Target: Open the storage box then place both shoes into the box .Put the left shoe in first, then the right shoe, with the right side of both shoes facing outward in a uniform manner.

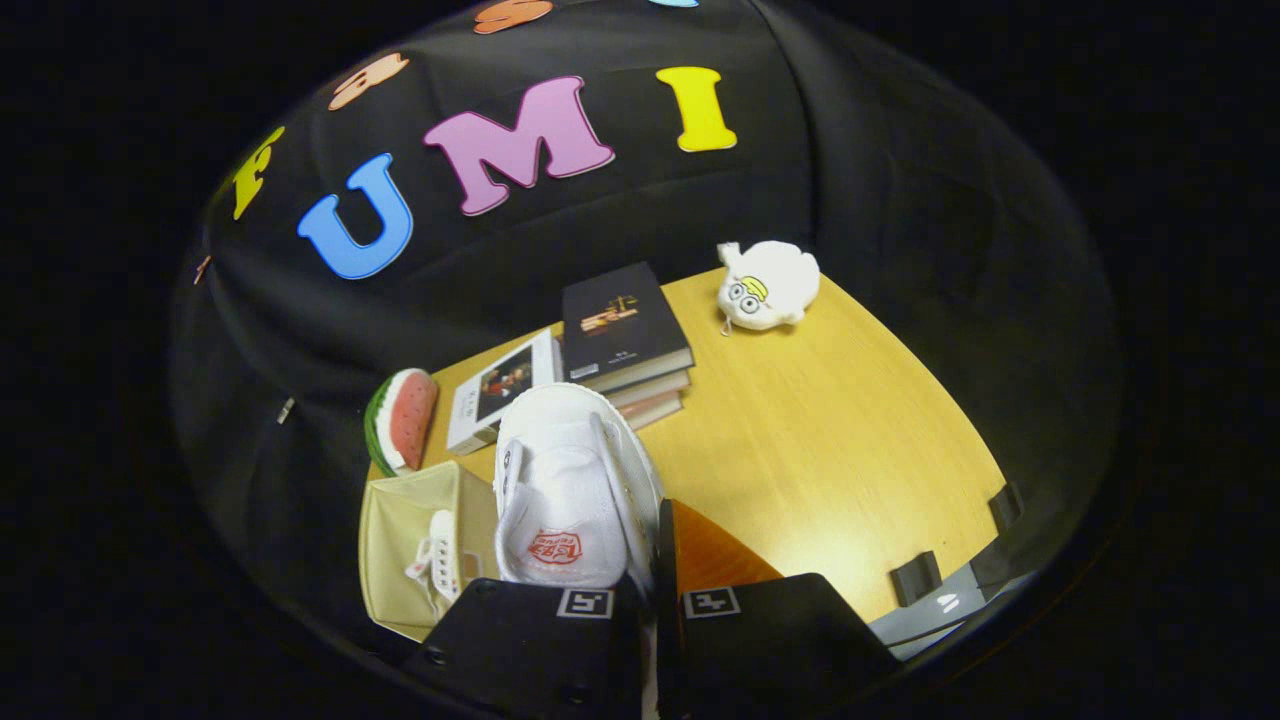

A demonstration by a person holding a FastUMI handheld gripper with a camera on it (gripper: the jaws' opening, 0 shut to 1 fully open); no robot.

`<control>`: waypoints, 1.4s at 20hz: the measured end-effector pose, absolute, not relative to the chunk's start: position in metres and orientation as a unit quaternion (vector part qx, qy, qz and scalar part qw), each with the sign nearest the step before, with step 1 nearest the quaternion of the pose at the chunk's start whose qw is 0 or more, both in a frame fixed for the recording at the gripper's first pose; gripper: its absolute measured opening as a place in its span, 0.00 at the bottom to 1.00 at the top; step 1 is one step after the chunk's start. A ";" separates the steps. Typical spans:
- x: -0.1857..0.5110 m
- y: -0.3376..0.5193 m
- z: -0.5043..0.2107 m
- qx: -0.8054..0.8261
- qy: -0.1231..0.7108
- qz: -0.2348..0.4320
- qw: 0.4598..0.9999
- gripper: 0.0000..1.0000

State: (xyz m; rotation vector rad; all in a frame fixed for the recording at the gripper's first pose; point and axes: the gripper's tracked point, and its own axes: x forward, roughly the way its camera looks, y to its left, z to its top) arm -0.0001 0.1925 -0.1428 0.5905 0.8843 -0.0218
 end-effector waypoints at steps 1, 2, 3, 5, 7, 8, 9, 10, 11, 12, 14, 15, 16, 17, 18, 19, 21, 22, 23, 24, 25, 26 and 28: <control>0.003 0.210 -0.131 0.285 0.419 -0.003 0.862 0.11; 0.005 0.227 -0.121 0.288 0.420 0.003 0.861 0.11; 0.000 0.250 -0.110 0.288 0.423 0.011 0.859 0.11; -0.001 0.286 -0.103 0.283 0.431 0.027 0.856 0.11; -0.005 0.321 -0.103 0.281 0.443 0.039 0.851 0.11; -0.006 0.337 -0.105 0.279 0.448 0.043 0.848 0.11; 0.000 0.346 -0.113 0.277 0.455 0.044 0.845 0.11; -0.001 0.358 -0.118 0.275 0.464 0.041 0.841 0.11; -0.002 0.368 -0.124 0.273 0.473 0.036 0.837 0.11; -0.003 0.377 -0.130 0.269 0.481 0.029 0.834 0.11; -0.004 0.389 -0.143 0.259 0.495 0.015 0.829 0.11; -0.003 0.392 -0.149 0.254 0.498 0.005 0.829 0.11; -0.001 0.392 -0.154 0.248 0.501 -0.006 0.829 0.11; 0.000 0.392 -0.161 0.242 0.503 -0.019 0.829 0.11; 0.000 0.391 -0.167 0.238 0.508 -0.029 0.828 0.11; 0.002 0.394 -0.169 0.243 0.509 -0.031 0.826 0.11; 0.006 0.413 -0.167 0.269 0.502 -0.006 0.822 0.37; 0.005 0.419 -0.163 0.269 0.503 0.009 0.821 0.59; 0.004 0.420 -0.165 0.267 0.496 0.015 0.826 0.80; 0.010 0.417 -0.157 0.264 0.489 0.013 0.831 1.00; 0.012 0.415 -0.155 0.265 0.484 0.016 0.834 0.99; 0.013 0.413 -0.152 0.264 0.480 0.017 0.836 0.99; 0.015 0.407 -0.150 0.261 0.471 0.015 0.842 0.99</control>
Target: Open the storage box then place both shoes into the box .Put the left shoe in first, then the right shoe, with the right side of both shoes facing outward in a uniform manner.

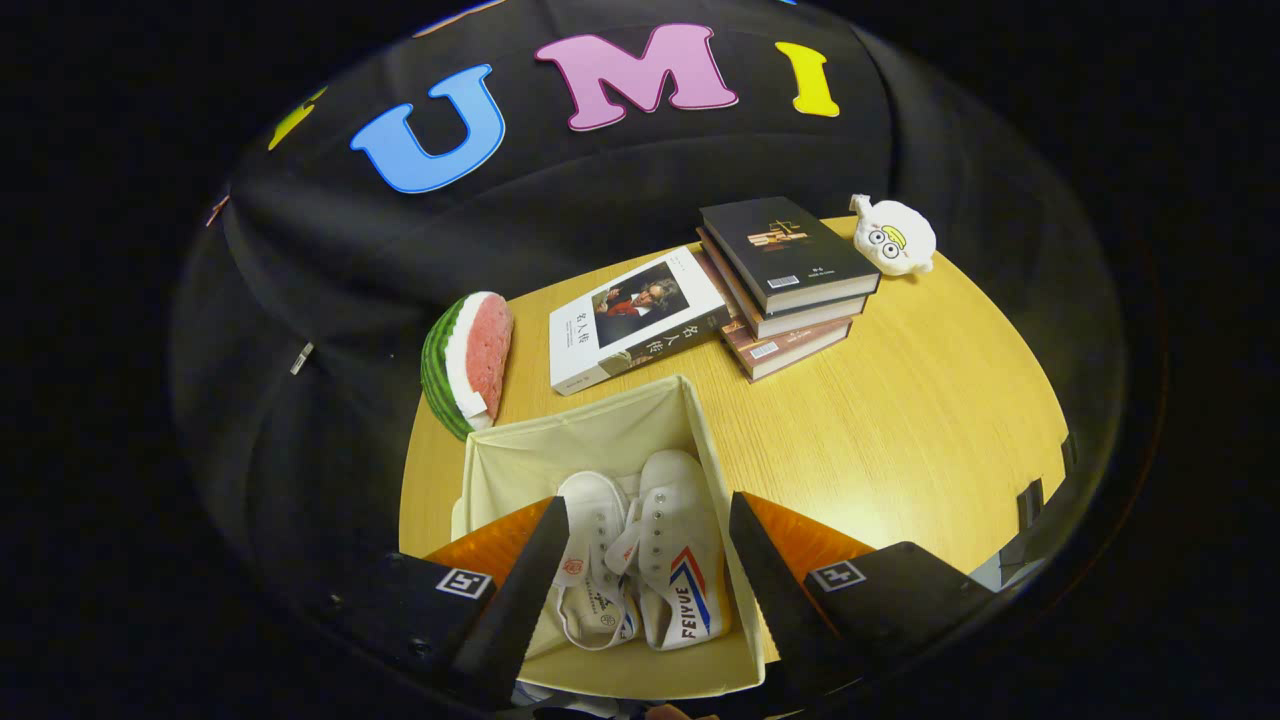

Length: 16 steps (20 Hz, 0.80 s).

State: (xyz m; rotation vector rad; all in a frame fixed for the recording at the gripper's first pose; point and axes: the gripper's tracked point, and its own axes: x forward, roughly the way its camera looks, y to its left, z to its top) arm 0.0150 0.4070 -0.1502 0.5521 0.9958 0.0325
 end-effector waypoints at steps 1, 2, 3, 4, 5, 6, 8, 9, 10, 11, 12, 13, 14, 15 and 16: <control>0.015 0.404 -0.150 0.262 0.468 0.014 0.844 0.99; 0.014 0.401 -0.149 0.263 0.467 0.014 0.844 0.99; 0.013 0.398 -0.149 0.262 0.465 0.014 0.846 0.99; 0.013 0.394 -0.148 0.261 0.463 0.014 0.847 0.99; 0.012 0.390 -0.147 0.262 0.460 0.014 0.848 0.99; 0.012 0.385 -0.146 0.262 0.456 0.015 0.851 0.99; 0.013 0.373 -0.143 0.256 0.444 0.017 0.858 0.99; 0.013 0.365 -0.142 0.248 0.438 0.017 0.864 0.99; 0.013 0.355 -0.140 0.237 0.430 0.015 0.871 0.99; 0.014 0.345 -0.137 0.227 0.419 0.014 0.879 0.99; 0.015 0.331 -0.134 0.217 0.409 0.011 0.886 0.99; 0.016 0.318 -0.131 0.208 0.398 0.007 0.893 0.99; 0.017 0.303 -0.128 0.199 0.388 0.002 0.900 0.99; 0.019 0.288 -0.125 0.188 0.378 -0.004 0.906 0.99; 0.020 0.272 -0.122 0.176 0.369 -0.008 0.912 0.99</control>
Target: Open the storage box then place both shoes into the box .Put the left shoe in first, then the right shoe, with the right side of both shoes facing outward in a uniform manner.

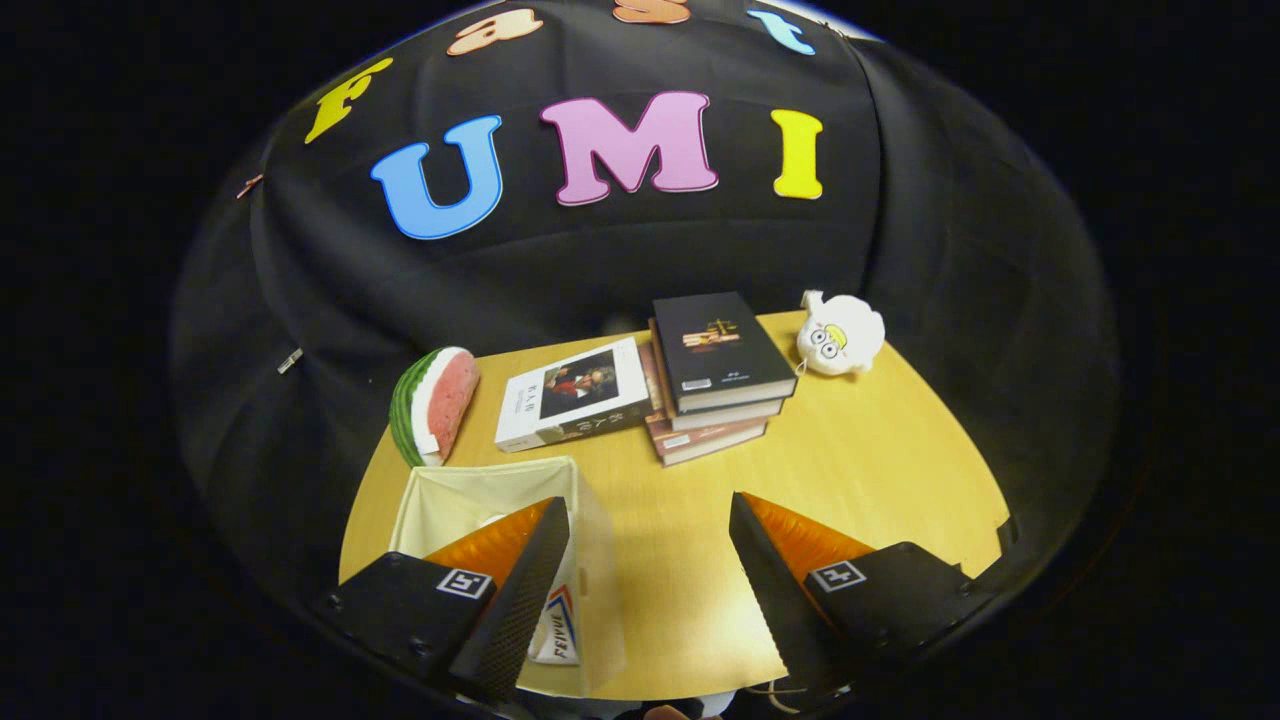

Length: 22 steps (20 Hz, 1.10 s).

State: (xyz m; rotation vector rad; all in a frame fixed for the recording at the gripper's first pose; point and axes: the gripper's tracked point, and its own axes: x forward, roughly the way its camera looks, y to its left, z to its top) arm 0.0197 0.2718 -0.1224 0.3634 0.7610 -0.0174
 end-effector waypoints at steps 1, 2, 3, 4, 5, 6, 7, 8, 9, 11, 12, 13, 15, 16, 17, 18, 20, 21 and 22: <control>0.021 0.257 -0.119 0.165 0.359 -0.013 0.918 0.99; 0.015 0.244 -0.111 0.156 0.348 -0.018 0.924 0.99; 0.016 0.229 -0.109 0.148 0.339 -0.023 0.929 0.99; 0.016 0.214 -0.107 0.141 0.330 -0.028 0.933 0.99; 0.017 0.200 -0.104 0.136 0.322 -0.032 0.936 0.99; 0.016 0.186 -0.102 0.130 0.313 -0.037 0.940 0.99; 0.016 0.171 -0.100 0.127 0.306 -0.041 0.943 0.99; 0.015 0.160 -0.098 0.127 0.299 -0.043 0.945 0.99; 0.013 0.150 -0.097 0.127 0.293 -0.044 0.947 0.99; 0.011 0.130 -0.096 0.129 0.282 -0.045 0.950 0.99; 0.009 0.121 -0.094 0.131 0.275 -0.045 0.951 0.99; 0.006 0.114 -0.091 0.133 0.267 -0.044 0.953 0.99; 0.000 0.098 -0.085 0.131 0.244 -0.045 0.960 0.98; -0.002 0.091 -0.080 0.127 0.232 -0.046 0.963 0.99; -0.004 0.085 -0.076 0.123 0.218 -0.047 0.967 0.99; -0.006 0.079 -0.070 0.119 0.205 -0.047 0.970 0.98; -0.008 0.067 -0.055 0.108 0.172 -0.051 0.978 0.98; -0.009 0.062 -0.046 0.100 0.157 -0.053 0.981 0.98; -0.012 0.057 -0.039 0.093 0.143 -0.054 0.984 0.98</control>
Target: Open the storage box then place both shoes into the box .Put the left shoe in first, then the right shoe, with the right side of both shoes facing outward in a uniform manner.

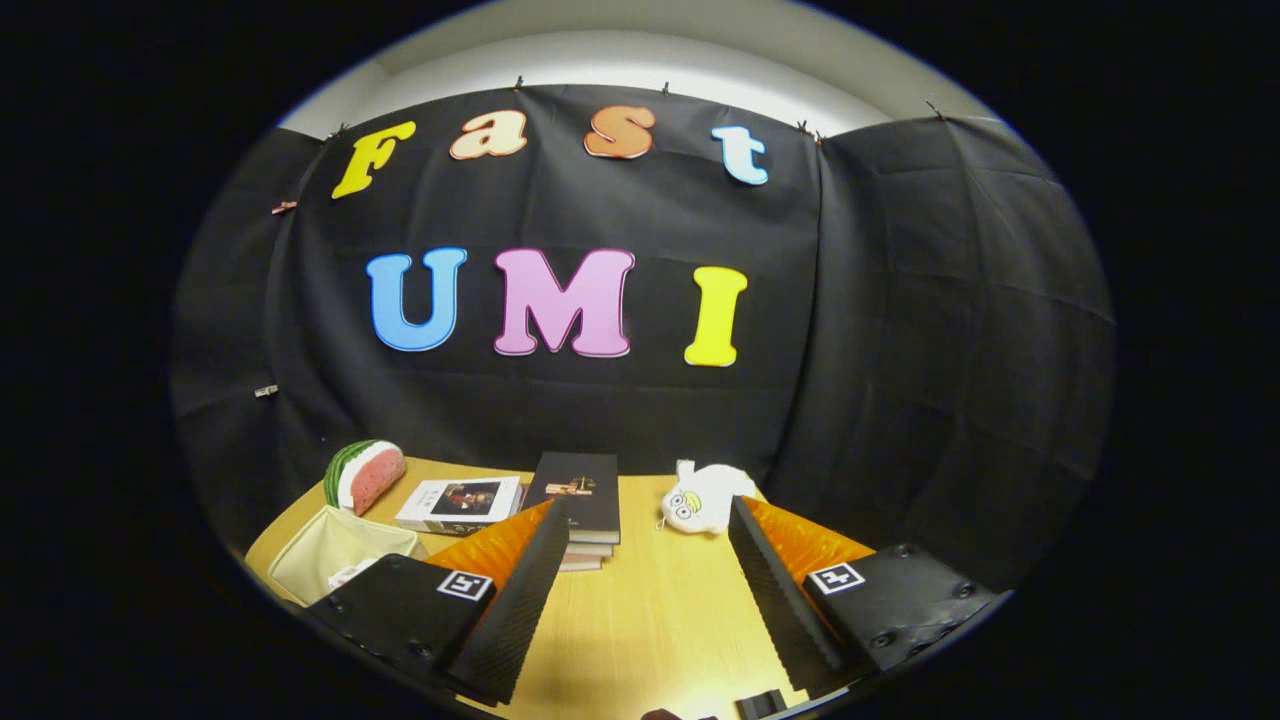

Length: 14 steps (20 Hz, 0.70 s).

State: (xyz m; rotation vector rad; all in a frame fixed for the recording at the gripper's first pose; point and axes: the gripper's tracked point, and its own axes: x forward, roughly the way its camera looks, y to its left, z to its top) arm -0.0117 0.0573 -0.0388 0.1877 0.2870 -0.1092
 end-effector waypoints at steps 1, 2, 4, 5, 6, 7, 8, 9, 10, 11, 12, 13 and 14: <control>-0.013 0.054 -0.031 0.087 0.130 -0.055 0.986 0.98; -0.016 0.051 -0.025 0.082 0.118 -0.056 0.988 0.98; -0.020 0.047 -0.016 0.071 0.096 -0.059 0.991 0.99; -0.020 0.048 -0.012 0.065 0.088 -0.058 0.992 0.99; -0.022 0.047 -0.009 0.058 0.083 -0.058 0.993 0.98; -0.021 0.047 -0.008 0.055 0.081 -0.059 0.994 0.98; -0.021 0.048 -0.007 0.054 0.078 -0.057 0.994 0.98; -0.020 0.048 -0.004 0.056 0.077 -0.056 0.994 0.98; -0.020 0.048 -0.003 0.056 0.077 -0.057 0.994 0.98; -0.019 0.046 -0.003 0.056 0.077 -0.057 0.994 0.98; -0.019 0.045 -0.002 0.057 0.078 -0.058 0.994 0.98; -0.018 0.044 -0.002 0.057 0.077 -0.058 0.994 0.98; -0.018 0.044 -0.002 0.057 0.076 -0.060 0.994 0.98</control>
